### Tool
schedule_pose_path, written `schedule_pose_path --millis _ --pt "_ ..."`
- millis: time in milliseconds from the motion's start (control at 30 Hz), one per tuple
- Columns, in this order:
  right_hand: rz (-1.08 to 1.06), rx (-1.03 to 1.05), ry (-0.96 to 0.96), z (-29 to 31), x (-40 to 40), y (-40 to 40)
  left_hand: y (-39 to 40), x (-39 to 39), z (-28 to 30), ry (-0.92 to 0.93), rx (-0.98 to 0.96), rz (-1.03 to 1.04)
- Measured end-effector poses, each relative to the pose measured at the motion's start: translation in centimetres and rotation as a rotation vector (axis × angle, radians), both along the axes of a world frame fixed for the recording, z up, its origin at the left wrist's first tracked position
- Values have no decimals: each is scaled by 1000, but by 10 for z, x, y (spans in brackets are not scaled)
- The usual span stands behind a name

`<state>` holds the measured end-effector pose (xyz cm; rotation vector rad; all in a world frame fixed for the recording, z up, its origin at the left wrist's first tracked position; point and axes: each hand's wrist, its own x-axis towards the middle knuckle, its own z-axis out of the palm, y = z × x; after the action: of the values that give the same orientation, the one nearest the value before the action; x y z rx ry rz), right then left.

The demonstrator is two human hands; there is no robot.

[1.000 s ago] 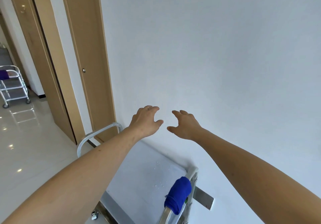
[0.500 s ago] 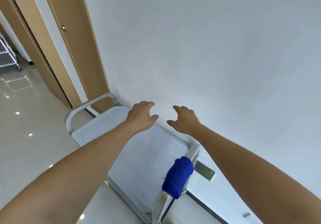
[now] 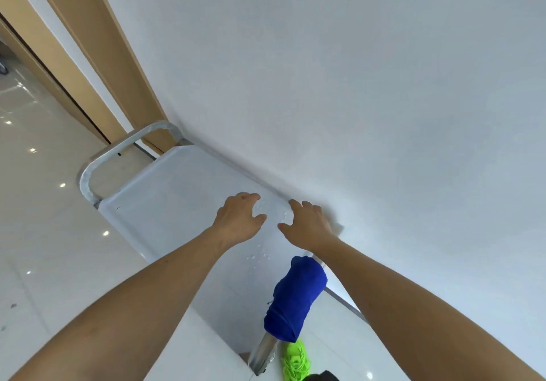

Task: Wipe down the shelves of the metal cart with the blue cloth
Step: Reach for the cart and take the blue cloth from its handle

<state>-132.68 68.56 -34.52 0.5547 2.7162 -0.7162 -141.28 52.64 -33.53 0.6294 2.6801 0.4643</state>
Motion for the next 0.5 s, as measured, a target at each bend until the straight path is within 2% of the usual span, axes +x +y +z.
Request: schedule_pose_path --millis 233,500 --pt "-55 52 -15 -29 1 8 17 -5 -22 -51 -36 -64" --pt "-200 141 -50 -34 3 7 32 -16 -35 -56 -17 -248"
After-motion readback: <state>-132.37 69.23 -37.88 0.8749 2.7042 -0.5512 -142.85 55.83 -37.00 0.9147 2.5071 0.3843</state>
